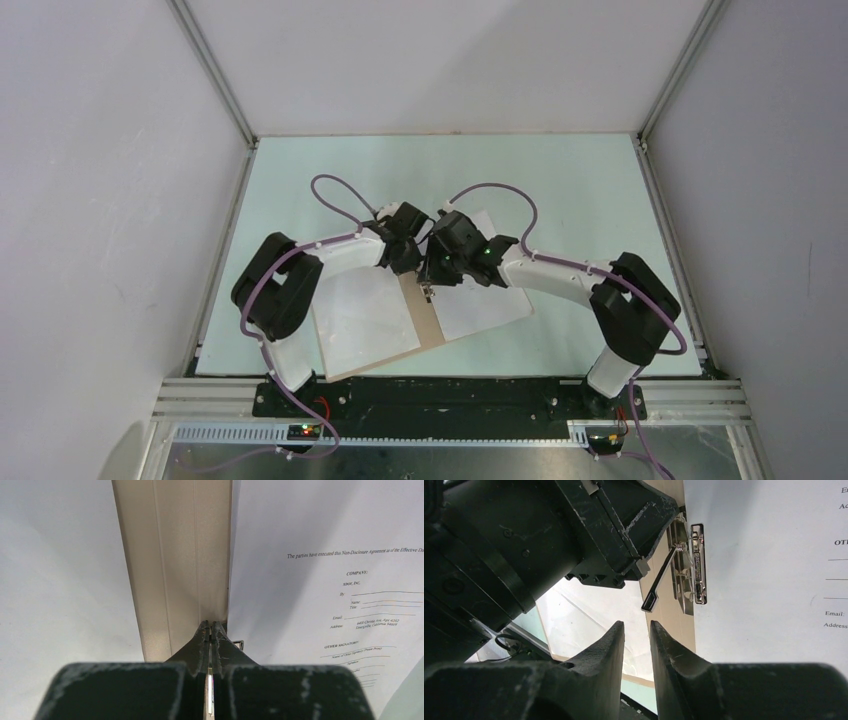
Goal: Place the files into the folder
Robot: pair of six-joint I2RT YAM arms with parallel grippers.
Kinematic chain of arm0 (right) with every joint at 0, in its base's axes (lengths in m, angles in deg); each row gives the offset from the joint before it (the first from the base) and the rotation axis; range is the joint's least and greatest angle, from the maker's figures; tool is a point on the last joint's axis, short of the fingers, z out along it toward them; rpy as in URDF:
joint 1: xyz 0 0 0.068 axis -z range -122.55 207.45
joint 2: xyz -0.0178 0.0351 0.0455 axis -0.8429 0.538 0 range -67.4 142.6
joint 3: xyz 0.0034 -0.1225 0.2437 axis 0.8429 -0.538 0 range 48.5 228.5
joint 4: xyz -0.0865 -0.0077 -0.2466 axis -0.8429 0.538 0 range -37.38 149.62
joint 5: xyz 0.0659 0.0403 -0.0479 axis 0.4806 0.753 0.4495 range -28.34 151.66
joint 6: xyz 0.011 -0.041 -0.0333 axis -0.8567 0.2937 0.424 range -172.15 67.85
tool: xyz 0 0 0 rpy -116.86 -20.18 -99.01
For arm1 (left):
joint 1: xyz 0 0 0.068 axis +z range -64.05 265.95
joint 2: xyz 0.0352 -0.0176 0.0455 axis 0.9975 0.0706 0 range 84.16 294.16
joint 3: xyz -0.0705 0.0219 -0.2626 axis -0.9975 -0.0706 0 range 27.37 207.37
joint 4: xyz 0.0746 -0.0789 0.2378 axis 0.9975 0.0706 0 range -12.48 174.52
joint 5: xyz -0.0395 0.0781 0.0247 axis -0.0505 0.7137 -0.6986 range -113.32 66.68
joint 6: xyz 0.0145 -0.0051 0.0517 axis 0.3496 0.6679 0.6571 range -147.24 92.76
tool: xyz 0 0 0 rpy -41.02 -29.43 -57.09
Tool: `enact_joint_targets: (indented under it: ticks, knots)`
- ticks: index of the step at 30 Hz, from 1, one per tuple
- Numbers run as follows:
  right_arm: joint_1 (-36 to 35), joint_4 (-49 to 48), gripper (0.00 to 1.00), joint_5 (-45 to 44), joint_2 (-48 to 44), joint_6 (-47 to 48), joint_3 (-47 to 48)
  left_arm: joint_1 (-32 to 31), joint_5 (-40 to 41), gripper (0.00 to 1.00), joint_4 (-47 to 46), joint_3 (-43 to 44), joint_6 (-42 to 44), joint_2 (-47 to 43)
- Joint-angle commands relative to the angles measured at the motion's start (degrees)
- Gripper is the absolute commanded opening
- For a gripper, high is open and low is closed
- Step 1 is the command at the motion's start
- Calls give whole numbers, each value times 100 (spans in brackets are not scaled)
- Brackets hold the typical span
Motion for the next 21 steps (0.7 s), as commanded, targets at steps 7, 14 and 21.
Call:
enact_joint_targets:
  ticks: [7, 14, 21]
  knots:
    - [-52, -265, 30, -762, 182, -155, 33, -102, -68, 0, 244, -165, -66, 110]
    - [-143, -291, 29, -796, 398, -115, 201, -103, -67, 0, 244, -177, -66, 124]
    - [-155, -340, 28, -782, 452, -106, 231, -103, -64, 0, 242, -211, -62, 123]
